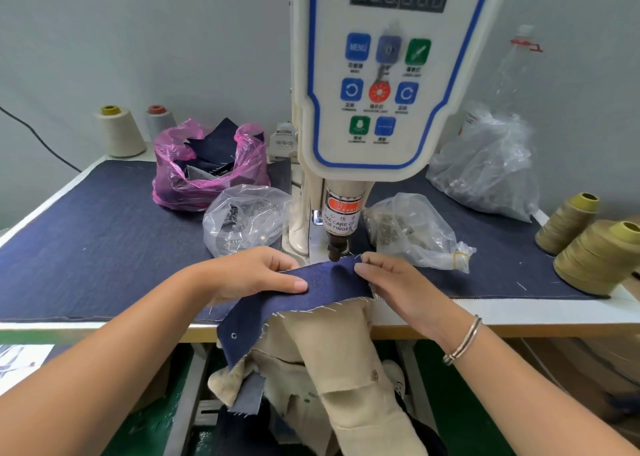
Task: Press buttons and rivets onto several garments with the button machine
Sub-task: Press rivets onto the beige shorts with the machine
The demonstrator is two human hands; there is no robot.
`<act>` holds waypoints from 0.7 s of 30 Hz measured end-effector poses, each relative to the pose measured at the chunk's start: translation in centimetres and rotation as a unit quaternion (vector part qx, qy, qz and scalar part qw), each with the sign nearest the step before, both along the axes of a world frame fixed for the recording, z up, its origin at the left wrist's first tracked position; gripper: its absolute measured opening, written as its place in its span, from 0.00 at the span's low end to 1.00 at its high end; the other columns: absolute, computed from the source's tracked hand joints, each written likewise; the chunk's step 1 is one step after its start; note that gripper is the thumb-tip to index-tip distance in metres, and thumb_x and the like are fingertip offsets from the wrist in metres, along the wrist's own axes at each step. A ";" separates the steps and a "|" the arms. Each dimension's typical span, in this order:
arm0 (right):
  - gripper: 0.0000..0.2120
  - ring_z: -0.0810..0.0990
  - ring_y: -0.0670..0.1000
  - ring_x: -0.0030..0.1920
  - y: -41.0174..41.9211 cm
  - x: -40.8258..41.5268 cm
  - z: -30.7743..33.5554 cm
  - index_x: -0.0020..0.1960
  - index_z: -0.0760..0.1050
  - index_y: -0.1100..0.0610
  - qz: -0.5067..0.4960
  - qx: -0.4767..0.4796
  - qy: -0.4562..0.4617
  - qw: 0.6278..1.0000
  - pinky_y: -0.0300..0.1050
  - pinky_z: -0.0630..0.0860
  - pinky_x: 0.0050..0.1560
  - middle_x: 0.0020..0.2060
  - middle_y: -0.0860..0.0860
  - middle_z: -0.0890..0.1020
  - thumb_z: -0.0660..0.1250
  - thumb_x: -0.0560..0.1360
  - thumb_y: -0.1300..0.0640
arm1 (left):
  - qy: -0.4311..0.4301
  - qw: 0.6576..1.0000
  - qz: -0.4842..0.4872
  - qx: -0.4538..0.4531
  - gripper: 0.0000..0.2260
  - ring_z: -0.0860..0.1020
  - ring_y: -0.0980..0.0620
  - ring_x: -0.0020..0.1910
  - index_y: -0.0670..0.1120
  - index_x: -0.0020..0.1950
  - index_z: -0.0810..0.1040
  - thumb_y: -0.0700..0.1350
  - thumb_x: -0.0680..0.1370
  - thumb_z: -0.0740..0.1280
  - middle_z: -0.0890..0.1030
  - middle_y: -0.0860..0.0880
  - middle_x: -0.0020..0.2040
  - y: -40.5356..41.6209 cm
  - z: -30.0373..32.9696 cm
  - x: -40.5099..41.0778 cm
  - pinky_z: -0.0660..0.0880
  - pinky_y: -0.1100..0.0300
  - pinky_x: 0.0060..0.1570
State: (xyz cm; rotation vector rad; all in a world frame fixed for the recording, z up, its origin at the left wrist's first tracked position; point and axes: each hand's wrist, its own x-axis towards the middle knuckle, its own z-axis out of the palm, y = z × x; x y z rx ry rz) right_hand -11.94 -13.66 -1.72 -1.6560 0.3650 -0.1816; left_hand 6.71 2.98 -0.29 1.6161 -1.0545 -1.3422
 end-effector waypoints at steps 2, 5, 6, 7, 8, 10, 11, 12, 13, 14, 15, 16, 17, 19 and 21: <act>0.09 0.67 0.46 0.36 0.2 0.5 -0.5 0.33 0.75 0.46 -0.014 -0.003 0.014 1.000 0.43 0.63 0.40 0.31 0.47 0.71 0.63 0.71 0.47 | 0.022 1.000 0.019 -0.009 0.07 0.79 0.55 0.38 0.44 0.44 0.81 0.47 0.72 0.74 0.82 0.48 0.40 0.1 -0.5 0.4 0.75 0.66 0.40; 0.10 0.66 0.43 0.33 0.3 1.0 -1.4 0.35 0.74 0.46 -0.039 -0.025 0.010 0.999 0.41 0.62 0.37 0.30 0.45 0.70 0.63 0.75 0.49 | 0.063 0.997 0.044 -0.022 0.05 0.81 0.53 0.38 0.44 0.43 0.82 0.46 0.71 0.73 0.83 0.46 0.41 0.1 -1.3 0.9 0.76 0.65 0.40; 0.11 0.66 0.43 0.33 0.3 1.1 -1.6 0.35 0.75 0.46 -0.047 -0.021 0.006 0.999 0.41 0.62 0.37 0.30 0.45 0.70 0.62 0.76 0.50 | 0.067 0.996 0.051 -0.025 0.07 0.81 0.53 0.39 0.44 0.43 0.82 0.47 0.70 0.74 0.83 0.46 0.41 0.0 -1.5 0.9 0.76 0.64 0.40; 0.11 0.67 0.44 0.34 0.4 1.1 -1.9 0.36 0.75 0.47 -0.052 -0.007 -0.001 0.999 0.41 0.63 0.37 0.31 0.47 0.70 0.63 0.77 0.51 | 0.069 0.996 0.058 -0.026 0.10 0.80 0.52 0.39 0.44 0.43 0.82 0.48 0.68 0.75 0.83 0.45 0.42 0.0 -1.8 1.0 0.76 0.63 0.41; 0.11 0.67 0.45 0.34 0.4 1.2 -2.1 0.36 0.75 0.48 -0.056 0.013 -0.013 0.998 0.42 0.62 0.37 0.31 0.48 0.70 0.63 0.77 0.53 | 0.072 0.995 0.062 -0.026 0.12 0.80 0.51 0.40 0.43 0.44 0.82 0.50 0.67 0.76 0.83 0.45 0.42 0.0 -2.0 1.0 0.76 0.63 0.42; 0.14 0.66 0.45 0.34 0.4 1.3 -2.6 0.35 0.76 0.48 -0.065 0.053 -0.041 0.996 0.42 0.63 0.37 0.31 0.48 0.70 0.63 0.78 0.57 | 0.084 0.994 0.064 -0.023 0.14 0.80 0.50 0.41 0.44 0.45 0.82 0.51 0.66 0.76 0.82 0.44 0.43 -0.1 -2.3 1.0 0.75 0.61 0.43; 0.15 0.66 0.44 0.34 0.4 1.3 -2.8 0.35 0.77 0.49 -0.071 0.069 -0.051 0.994 0.41 0.63 0.36 0.30 0.47 0.71 0.63 0.78 0.58 | 0.091 0.994 0.063 -0.025 0.13 0.80 0.50 0.41 0.45 0.45 0.83 0.51 0.66 0.76 0.82 0.45 0.43 -0.2 -2.5 1.0 0.75 0.62 0.43; 0.15 0.67 0.44 0.33 0.4 1.4 -2.9 0.34 0.77 0.49 -0.077 0.085 -0.059 0.992 0.41 0.64 0.36 0.30 0.47 0.71 0.63 0.78 0.59 | 0.101 0.993 0.062 -0.029 0.12 0.80 0.51 0.40 0.46 0.44 0.83 0.51 0.66 0.76 0.82 0.45 0.43 -0.3 -2.5 1.0 0.75 0.62 0.43; 0.15 0.68 0.44 0.33 0.3 1.4 -3.0 0.34 0.77 0.49 -0.081 0.100 -0.065 0.990 0.40 0.65 0.36 0.30 0.47 0.73 0.63 0.78 0.59 | 0.111 0.991 0.061 -0.036 0.11 0.80 0.52 0.40 0.47 0.44 0.84 0.50 0.66 0.75 0.83 0.46 0.43 -0.4 -2.6 1.0 0.76 0.63 0.42; 0.15 0.70 0.44 0.33 0.2 1.4 -3.1 0.35 0.78 0.49 -0.085 0.114 -0.067 0.988 0.39 0.67 0.36 0.31 0.47 0.74 0.63 0.78 0.59 | 0.121 0.990 0.062 -0.042 0.10 0.81 0.51 0.40 0.47 0.45 0.84 0.50 0.66 0.75 0.83 0.45 0.43 -0.4 -2.7 1.0 0.76 0.63 0.42; 0.14 0.72 0.44 0.34 0.1 1.4 -3.2 0.35 0.79 0.49 -0.087 0.124 -0.068 0.986 0.39 0.69 0.37 0.32 0.48 0.76 0.63 0.78 0.59 | 0.129 0.988 0.063 -0.048 0.12 0.81 0.51 0.40 0.46 0.46 0.84 0.49 0.66 0.75 0.83 0.45 0.44 -0.5 -2.9 1.0 0.77 0.62 0.42; 0.13 0.73 0.45 0.35 0.1 1.3 -3.2 0.36 0.79 0.49 -0.086 0.130 -0.068 0.985 0.38 0.71 0.37 0.32 0.48 0.77 0.63 0.78 0.58 | 0.135 0.987 0.066 -0.051 0.13 0.81 0.50 0.40 0.44 0.47 0.84 0.49 0.66 0.75 0.83 0.44 0.45 -0.6 -3.1 1.0 0.78 0.62 0.43; 0.13 0.74 0.45 0.35 0.0 1.3 -3.2 0.36 0.79 0.50 -0.083 0.134 -0.069 0.985 0.38 0.71 0.37 0.33 0.49 0.77 0.63 0.77 0.58 | 0.139 0.987 0.069 -0.051 0.14 0.82 0.50 0.40 0.44 0.47 0.84 0.49 0.65 0.76 0.84 0.43 0.45 -0.7 -3.3 1.0 0.78 0.62 0.42; 0.13 0.74 0.45 0.34 0.0 1.3 -3.5 0.36 0.78 0.50 -0.080 0.136 -0.074 0.985 0.38 0.71 0.37 0.33 0.49 0.77 0.63 0.78 0.59 | 0.140 0.986 0.073 -0.053 0.17 0.82 0.51 0.39 0.44 0.45 0.84 0.51 0.62 0.79 0.84 0.44 0.43 -0.8 -3.5 0.8 0.78 0.62 0.41; 0.12 0.71 0.47 0.36 0.1 1.3 -3.6 0.36 0.78 0.50 -0.090 0.132 -0.078 0.984 0.41 0.69 0.38 0.34 0.52 0.75 0.64 0.77 0.58 | 0.137 0.985 0.085 -0.059 0.24 0.81 0.51 0.38 0.43 0.45 0.83 0.55 0.57 0.82 0.83 0.43 0.43 -0.8 -3.7 0.7 0.78 0.62 0.40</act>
